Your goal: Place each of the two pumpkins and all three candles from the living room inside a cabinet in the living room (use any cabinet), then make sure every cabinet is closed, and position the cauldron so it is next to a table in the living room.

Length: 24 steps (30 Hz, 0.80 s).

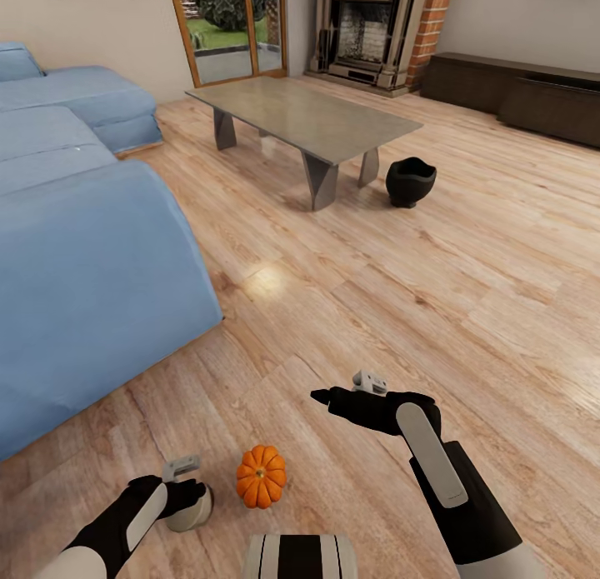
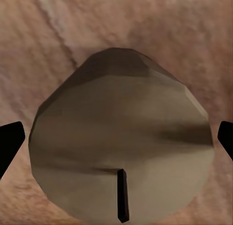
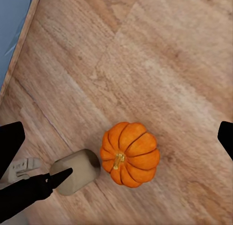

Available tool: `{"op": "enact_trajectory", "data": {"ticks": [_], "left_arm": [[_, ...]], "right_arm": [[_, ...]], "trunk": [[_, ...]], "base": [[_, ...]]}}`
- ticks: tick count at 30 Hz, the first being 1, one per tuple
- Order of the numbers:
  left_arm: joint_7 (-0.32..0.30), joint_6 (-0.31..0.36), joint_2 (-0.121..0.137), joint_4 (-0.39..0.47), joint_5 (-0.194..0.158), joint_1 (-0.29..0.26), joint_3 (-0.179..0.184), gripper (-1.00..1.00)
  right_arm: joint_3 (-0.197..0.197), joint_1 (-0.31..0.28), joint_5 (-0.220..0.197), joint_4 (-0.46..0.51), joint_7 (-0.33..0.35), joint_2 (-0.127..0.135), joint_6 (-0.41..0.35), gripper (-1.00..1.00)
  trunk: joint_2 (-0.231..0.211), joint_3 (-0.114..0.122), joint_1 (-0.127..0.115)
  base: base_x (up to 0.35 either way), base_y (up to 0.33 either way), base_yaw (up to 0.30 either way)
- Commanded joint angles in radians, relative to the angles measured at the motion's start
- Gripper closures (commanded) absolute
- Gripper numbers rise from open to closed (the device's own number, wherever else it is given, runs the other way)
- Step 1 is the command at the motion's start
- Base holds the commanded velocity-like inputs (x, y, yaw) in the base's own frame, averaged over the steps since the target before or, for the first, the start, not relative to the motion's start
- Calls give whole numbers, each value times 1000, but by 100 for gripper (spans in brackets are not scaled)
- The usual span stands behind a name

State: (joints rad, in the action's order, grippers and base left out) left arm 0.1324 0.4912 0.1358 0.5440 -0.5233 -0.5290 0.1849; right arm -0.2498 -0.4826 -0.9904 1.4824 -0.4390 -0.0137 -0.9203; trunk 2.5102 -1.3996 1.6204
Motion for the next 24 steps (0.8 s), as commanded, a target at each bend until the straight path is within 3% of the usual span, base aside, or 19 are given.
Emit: {"op": "enact_trajectory", "data": {"ticks": [1,6,10,24], "left_arm": [[9,3,1,2,-11,0,8,-100],[9,3,1,2,-11,0,8,-100],[9,3,-2,2,-11,0,8,-100],[9,3,-7,2,-11,0,8,-100]], "right_arm": [[0,-1,-10,1,-10,0,-2,-100],[0,-1,-10,1,-10,0,-2,-100],[0,-1,-10,1,-10,-1,-2,-100],[1,-1,-10,0,-10,-1,-2,-100]], "trunk": [[0,-1,0],[0,-1,0],[1,-16,2],[1,-16,2]], "base": [[0,0,0],[0,0,0],[0,0,0],[0,0,0]]}}
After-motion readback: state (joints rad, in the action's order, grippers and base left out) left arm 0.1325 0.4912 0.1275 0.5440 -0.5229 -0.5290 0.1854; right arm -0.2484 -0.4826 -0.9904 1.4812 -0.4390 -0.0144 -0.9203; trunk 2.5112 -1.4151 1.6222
